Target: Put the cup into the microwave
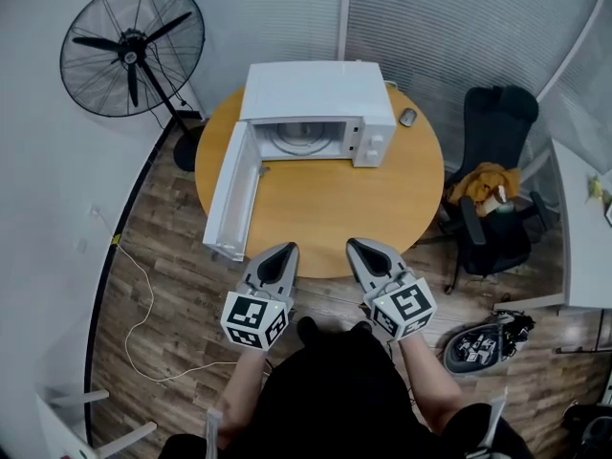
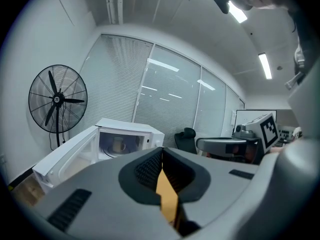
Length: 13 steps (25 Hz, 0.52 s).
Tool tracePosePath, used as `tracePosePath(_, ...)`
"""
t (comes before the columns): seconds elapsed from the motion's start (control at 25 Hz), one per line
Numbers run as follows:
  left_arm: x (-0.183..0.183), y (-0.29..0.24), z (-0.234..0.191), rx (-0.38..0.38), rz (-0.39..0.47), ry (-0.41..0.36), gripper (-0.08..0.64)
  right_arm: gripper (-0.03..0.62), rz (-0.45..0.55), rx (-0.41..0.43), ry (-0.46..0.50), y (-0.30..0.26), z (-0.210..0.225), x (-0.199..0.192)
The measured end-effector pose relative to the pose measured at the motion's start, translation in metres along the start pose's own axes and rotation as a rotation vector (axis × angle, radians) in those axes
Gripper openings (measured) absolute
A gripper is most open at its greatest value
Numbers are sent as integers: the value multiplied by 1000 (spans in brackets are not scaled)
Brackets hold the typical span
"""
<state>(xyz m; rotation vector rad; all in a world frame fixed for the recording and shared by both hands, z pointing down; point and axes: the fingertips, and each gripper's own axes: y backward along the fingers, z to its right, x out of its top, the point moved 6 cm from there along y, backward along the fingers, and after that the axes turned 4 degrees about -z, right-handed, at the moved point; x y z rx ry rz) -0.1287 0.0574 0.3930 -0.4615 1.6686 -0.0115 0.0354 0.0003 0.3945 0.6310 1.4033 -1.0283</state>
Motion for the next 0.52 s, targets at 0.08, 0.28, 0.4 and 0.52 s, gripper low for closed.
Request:
tracePosePath(0.08, -1, 1, 3, -7, -2, -2, -2, 9, -1, 0, -1, 2, -3, -1)
tracePosePath(0.28, -3, 1, 9, -15, -5, 12, -2, 9, 0, 10, -3, 7, -8, -5)
tracePosePath(0.4, -2, 1, 10, -19, -4, 5, -2, 9, -2, 12, -4, 8, -9, -7)
tracePosePath(0.52, -3, 0, 10, -20, -4, -1, -2, 9, -2, 13, -7, 9, -9, -10)
